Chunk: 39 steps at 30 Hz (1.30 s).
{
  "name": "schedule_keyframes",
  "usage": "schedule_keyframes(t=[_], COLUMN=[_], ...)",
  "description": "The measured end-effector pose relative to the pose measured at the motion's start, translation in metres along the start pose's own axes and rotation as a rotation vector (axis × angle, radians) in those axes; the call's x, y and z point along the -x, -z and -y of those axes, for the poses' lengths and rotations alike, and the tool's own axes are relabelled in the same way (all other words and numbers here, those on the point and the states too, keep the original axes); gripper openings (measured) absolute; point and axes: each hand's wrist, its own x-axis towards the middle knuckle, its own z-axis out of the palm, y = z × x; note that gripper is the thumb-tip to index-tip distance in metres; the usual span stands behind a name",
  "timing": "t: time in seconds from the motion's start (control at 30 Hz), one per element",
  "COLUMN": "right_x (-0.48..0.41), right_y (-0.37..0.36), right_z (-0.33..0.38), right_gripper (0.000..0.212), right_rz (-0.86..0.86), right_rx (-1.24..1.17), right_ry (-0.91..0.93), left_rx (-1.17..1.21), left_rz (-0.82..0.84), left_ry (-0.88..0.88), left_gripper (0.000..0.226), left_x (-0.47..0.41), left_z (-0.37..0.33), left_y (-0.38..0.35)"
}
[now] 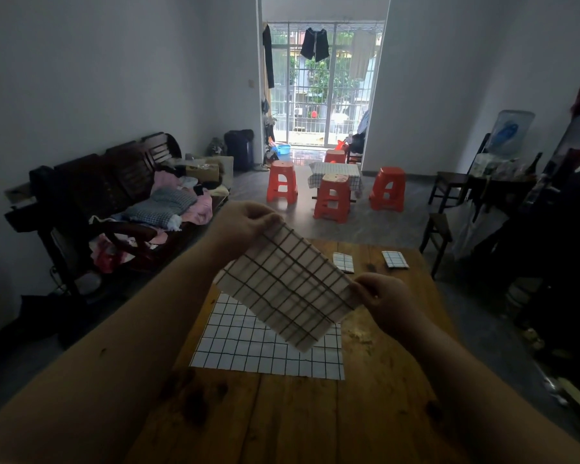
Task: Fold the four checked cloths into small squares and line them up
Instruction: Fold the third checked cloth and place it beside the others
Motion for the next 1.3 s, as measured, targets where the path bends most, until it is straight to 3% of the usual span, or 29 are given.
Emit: schedule_keyframes(t=[0.17, 0.33, 0.5, 0.73, 0.9, 1.0, 1.13, 1.3], right_x=[0.003, 0.0, -0.002, 0.006, 0.007, 0.008, 0.011, 0.013], right_y=[-0.001, -0.005, -0.008, -0.009, -0.009, -0.01, -0.006, -0.002], right_z=[-0.015, 0.003, 0.03, 0.049, 0.052, 0.047, 0.044, 0.04], right_gripper=[0.012, 0.04, 0.018, 0.009, 0.012, 0.019, 0.011, 0.009], right_rz=[0.051, -0.025, -0.059, -0.026, -0.055, -0.079, -0.085, -0.146], right_rx=[0.14, 0.01, -0.14, -0.206, -0.295, -0.329, -0.321, -0.219], right_ry=[-0.026, -0.02, 0.071, 0.14, 0.091, 0.085, 0.082, 0.128], left_rx=[0.009, -0.02, -0.034, -0.03, 0.045, 0.094, 0.071, -0.075], left_rz=[0.001, 0.069, 0.099, 0.094, 0.119, 0.302, 0.504, 0.324], left_ry=[-0.031, -0.076, -0.09, -0.06, 0.013, 0.045, -0.036, -0.167], left_gripper=[0.015, 0.014, 0.014, 0.013, 0.041, 0.032, 0.019, 0.021], left_x=[0.0, 0.001, -0.001, -0.009, -0.002, 0.016, 0.043, 0.049], left_z=[0.001, -0.009, -0.01, 0.002, 0.011, 0.008, -0.001, 0.002], left_y=[-0.001, -0.014, -0.017, -0.019, -0.047, -0.058, -0.066, -0.083])
